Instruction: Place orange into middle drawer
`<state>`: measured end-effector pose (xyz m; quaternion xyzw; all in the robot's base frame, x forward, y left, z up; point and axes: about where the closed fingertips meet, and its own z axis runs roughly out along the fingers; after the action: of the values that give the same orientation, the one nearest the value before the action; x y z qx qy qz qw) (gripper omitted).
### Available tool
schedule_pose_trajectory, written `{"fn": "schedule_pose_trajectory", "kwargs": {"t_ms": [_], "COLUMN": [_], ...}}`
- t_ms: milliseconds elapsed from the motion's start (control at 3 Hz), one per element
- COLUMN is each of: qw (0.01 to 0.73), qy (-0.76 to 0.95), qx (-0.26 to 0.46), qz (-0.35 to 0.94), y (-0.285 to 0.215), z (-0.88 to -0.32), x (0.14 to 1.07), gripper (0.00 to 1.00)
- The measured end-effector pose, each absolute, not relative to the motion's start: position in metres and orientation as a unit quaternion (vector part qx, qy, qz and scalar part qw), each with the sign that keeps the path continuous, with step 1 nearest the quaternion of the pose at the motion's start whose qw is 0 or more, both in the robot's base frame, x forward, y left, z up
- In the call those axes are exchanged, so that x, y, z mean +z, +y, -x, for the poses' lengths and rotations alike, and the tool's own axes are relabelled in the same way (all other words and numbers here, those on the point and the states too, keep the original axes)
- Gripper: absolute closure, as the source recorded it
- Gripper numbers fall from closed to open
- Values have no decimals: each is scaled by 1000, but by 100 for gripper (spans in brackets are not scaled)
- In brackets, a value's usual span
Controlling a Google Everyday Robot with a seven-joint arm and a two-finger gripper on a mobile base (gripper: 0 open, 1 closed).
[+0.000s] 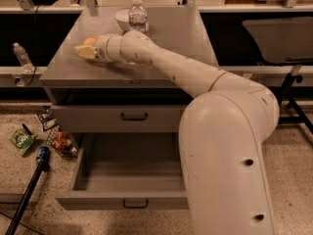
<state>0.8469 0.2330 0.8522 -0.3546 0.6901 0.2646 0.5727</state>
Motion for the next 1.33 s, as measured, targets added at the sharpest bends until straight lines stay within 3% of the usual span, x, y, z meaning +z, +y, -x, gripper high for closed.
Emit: {"fn": "schedule_pose_trajectory", "kwargs": {"t_ms": [667,1000,1333], "qw": [568,567,541], "qy": [673,658,649], "qx": [286,307,347], "qz": [377,389,407], "y": [239,228,225], "z": [-846,-817,-760], "x": [859,884,888], "gripper": [88,100,100]}}
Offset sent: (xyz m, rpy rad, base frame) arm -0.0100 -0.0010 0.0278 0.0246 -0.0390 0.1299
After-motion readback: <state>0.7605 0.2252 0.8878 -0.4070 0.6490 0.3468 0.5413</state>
